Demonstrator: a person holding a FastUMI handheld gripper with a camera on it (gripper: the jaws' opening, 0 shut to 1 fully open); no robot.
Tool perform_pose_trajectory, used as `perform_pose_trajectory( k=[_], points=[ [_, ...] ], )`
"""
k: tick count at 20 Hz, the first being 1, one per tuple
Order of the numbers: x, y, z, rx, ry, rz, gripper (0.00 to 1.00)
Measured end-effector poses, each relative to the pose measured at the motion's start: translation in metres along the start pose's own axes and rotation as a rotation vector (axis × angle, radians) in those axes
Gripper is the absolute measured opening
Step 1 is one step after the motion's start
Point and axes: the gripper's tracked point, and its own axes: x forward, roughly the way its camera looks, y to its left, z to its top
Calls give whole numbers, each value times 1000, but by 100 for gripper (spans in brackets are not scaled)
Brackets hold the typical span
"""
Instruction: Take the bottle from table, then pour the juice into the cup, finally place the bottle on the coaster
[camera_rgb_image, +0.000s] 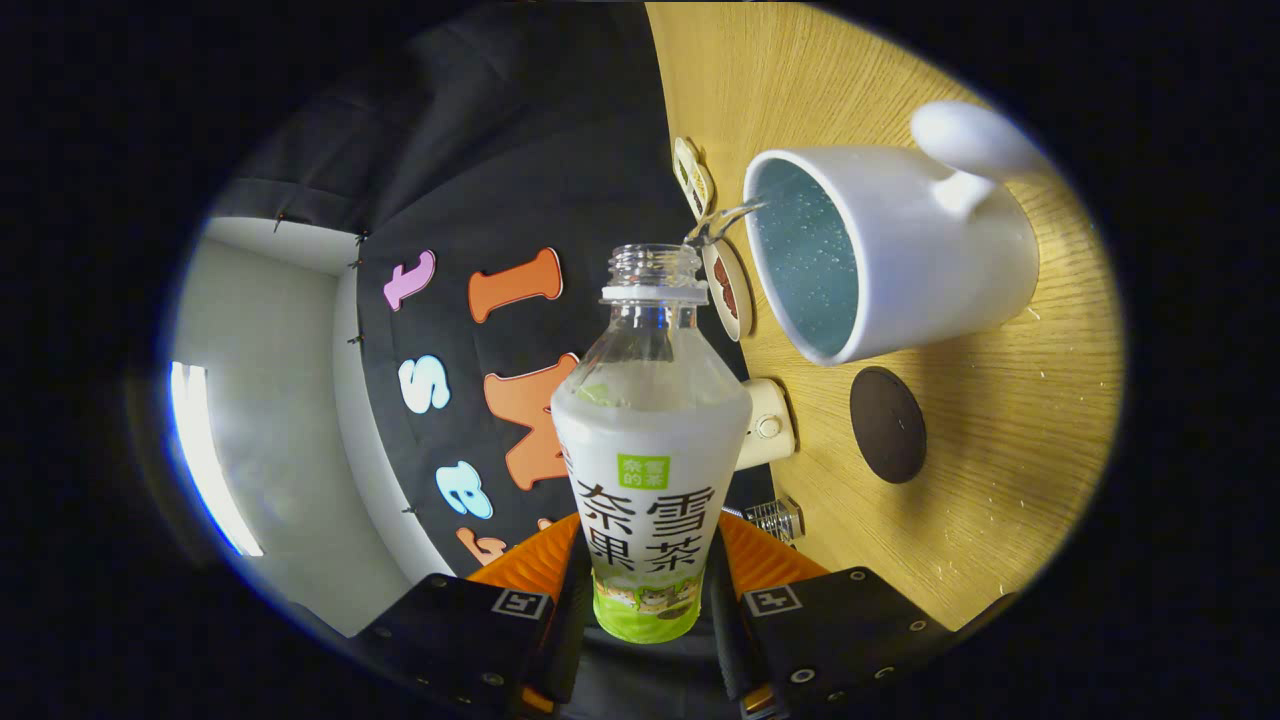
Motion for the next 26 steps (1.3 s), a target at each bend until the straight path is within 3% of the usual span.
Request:
perform_pose_trajectory(
  k=[26],
  points=[
    [1, 17, 9, 194, -39, 15, 56]
  ],
)
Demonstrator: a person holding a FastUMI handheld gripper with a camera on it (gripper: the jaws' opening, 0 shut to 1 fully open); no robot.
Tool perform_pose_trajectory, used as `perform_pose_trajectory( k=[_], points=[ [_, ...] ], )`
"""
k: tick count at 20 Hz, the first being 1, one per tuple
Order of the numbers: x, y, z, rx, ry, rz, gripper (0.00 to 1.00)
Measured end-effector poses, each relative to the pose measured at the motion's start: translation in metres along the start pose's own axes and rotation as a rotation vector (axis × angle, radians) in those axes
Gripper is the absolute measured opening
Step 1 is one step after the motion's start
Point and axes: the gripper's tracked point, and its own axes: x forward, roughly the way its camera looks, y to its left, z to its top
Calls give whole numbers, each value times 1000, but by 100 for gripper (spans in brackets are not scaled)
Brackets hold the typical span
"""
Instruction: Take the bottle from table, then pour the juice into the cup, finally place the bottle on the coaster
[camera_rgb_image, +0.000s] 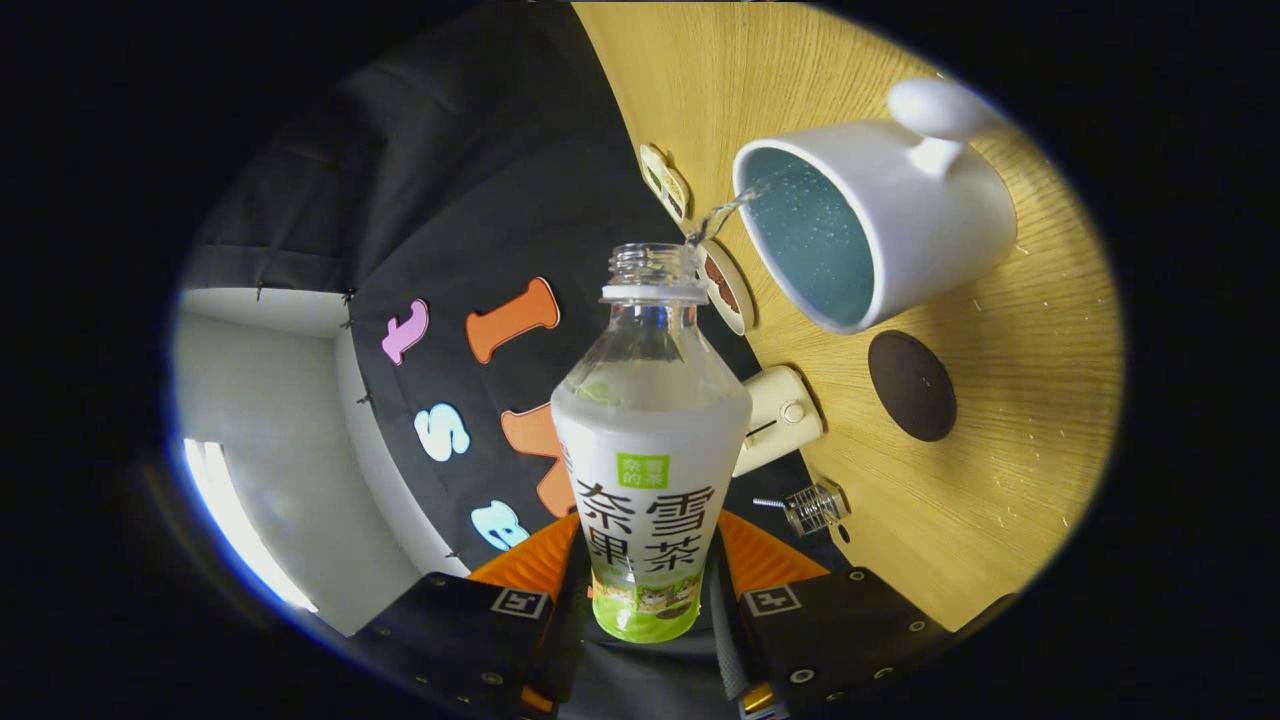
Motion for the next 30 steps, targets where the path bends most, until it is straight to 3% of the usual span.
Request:
perform_pose_trajectory(
  k=[18, 24, 30],
  points=[
    [6, 11, -1, 151, -38, -10, 56],
    [8, -10, -4, 3, -28, -91, 56],
    [9, -53, -3, -315, -5, -161, 56]
  ],
)
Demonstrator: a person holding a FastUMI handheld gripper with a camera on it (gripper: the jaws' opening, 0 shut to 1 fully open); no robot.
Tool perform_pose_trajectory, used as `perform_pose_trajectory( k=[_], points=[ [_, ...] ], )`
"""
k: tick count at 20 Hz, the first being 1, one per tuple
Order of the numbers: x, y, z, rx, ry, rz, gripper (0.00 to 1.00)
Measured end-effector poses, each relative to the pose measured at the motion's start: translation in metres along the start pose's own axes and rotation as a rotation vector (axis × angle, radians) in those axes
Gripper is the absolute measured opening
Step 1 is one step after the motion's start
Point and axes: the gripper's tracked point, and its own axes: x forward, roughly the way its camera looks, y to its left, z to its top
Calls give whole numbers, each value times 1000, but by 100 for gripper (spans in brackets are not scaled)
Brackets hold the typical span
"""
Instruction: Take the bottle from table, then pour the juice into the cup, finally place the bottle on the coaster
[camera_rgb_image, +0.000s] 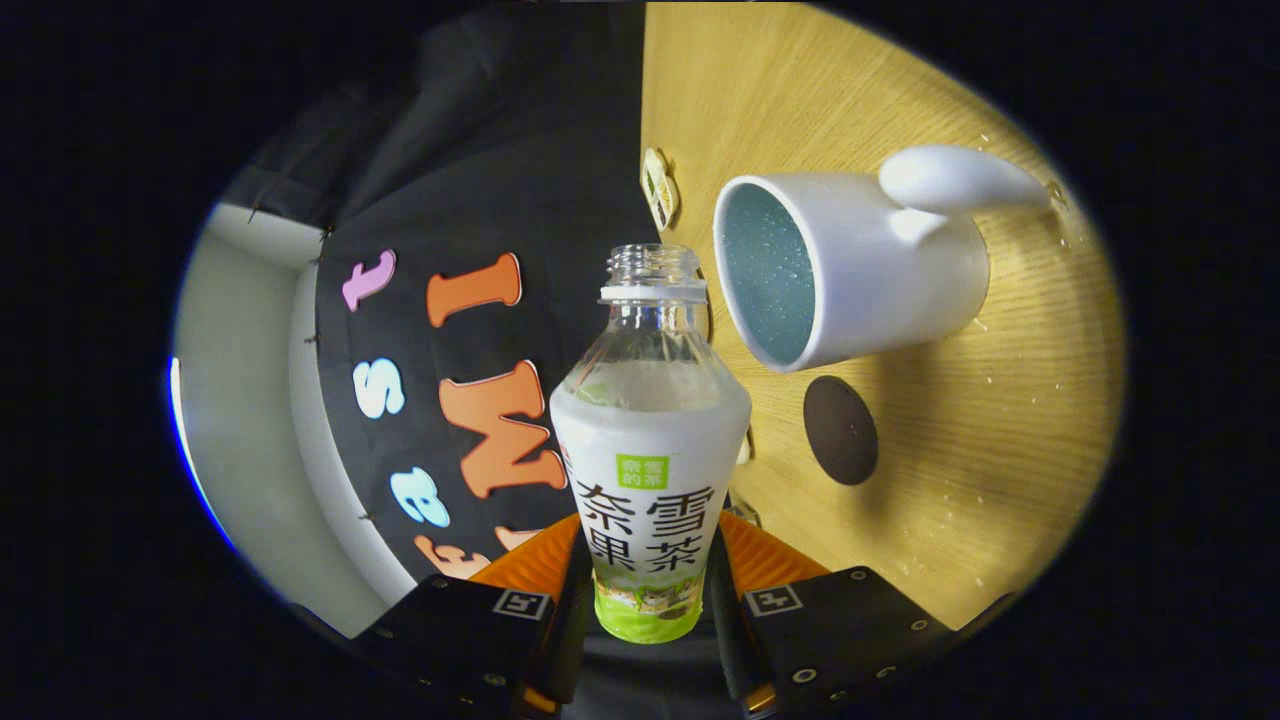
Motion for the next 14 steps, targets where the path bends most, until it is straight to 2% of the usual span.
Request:
perform_pose_trajectory(
  k=[3, 6, 14],
  points=[
    [-6, 11, -1, -166, -10, 46, 56],
    [-7, 32, -2, -389, -33, 84, 56],
    [-12, 107, -5, -891, -147, 266, 56]
  ],
)
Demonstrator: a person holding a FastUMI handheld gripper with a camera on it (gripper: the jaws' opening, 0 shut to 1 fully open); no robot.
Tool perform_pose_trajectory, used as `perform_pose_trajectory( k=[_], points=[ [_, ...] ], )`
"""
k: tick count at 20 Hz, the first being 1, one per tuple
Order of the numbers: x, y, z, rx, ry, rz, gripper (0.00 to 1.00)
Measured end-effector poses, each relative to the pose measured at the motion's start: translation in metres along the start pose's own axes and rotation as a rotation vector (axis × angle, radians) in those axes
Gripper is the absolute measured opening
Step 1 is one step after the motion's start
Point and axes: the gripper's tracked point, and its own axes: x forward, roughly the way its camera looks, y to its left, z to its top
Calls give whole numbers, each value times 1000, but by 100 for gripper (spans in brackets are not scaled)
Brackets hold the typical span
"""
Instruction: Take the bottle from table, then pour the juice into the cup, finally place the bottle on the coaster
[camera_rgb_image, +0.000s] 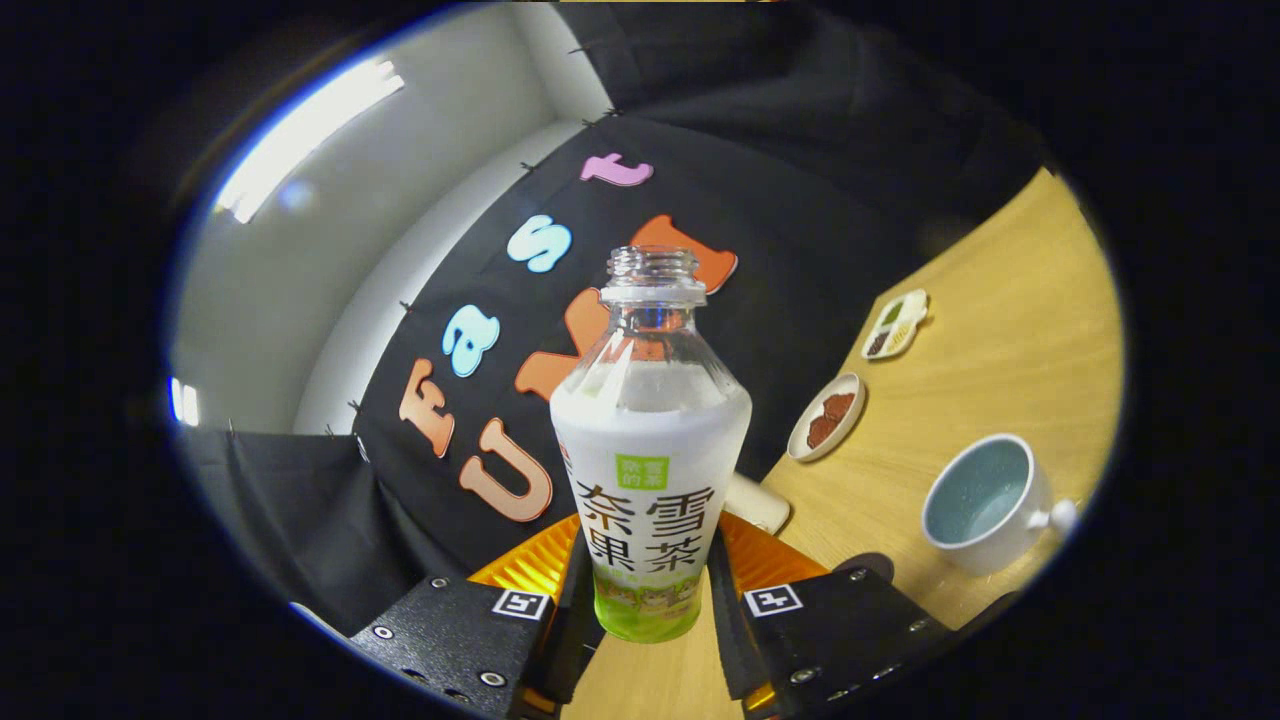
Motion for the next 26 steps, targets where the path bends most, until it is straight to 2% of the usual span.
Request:
perform_pose_trajectory(
  k=[4, 11, 14, 18, 21, 26],
  points=[
    [4, 6, 4, -230, -20, 17, 56],
    [26, -30, -20, -635, 49, -78, 56],
    [34, -45, -34, -738, 94, -99, 56],
    [45, -68, -54, -839, 170, -138, 57],
    [48, -90, -78, -837, 243, -188, 56],
    [51, -109, -102, -857, 344, -226, 58]
  ],
)
